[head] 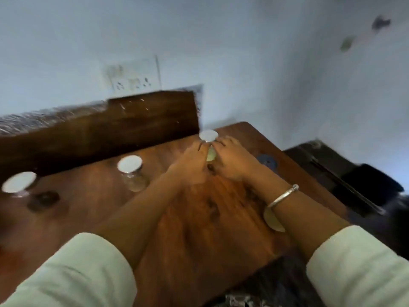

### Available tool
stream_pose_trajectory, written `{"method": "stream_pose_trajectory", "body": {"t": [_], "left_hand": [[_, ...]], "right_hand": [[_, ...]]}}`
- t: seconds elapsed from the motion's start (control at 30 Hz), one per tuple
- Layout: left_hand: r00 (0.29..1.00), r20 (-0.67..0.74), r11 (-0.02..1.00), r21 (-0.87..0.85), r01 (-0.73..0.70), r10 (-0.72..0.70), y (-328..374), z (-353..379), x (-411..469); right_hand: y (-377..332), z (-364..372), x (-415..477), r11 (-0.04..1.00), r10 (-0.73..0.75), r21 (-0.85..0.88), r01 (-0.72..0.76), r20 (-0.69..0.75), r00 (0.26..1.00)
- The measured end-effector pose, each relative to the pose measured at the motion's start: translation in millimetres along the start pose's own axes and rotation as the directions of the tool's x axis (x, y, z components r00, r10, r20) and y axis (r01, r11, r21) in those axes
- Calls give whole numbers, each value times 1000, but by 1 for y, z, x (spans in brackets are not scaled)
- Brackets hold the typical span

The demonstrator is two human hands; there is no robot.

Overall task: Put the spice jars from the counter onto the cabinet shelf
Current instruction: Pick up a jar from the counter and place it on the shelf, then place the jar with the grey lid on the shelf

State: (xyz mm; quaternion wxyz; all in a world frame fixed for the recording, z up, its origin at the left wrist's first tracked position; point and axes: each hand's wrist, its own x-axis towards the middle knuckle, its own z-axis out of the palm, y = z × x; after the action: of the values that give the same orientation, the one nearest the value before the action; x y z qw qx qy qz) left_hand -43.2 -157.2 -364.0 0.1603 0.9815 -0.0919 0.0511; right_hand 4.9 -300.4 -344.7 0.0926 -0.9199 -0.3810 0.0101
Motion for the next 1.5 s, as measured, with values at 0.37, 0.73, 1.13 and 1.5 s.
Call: {"method": "stream_pose_trajectory", "body": {"t": [0.37,0.73,1.13,1.5], "left_hand": [[933,358,968,-245,47,45,96,151,41],[921,388,899,-415,138,38,122,195,45],[987,-51,597,-801,51,-153,76,114,6],[936,-136,585,-807,86,-325,17,30,-59]], "right_hand": [[142,74,-96,957,281,24,-290,187,941],[167,90,-118,894,379,125,-431,303,874],[98,42,-83,747,345,617,-248,-42,938],[-8,58,-64,194,219,976,-99,56,974]]}}
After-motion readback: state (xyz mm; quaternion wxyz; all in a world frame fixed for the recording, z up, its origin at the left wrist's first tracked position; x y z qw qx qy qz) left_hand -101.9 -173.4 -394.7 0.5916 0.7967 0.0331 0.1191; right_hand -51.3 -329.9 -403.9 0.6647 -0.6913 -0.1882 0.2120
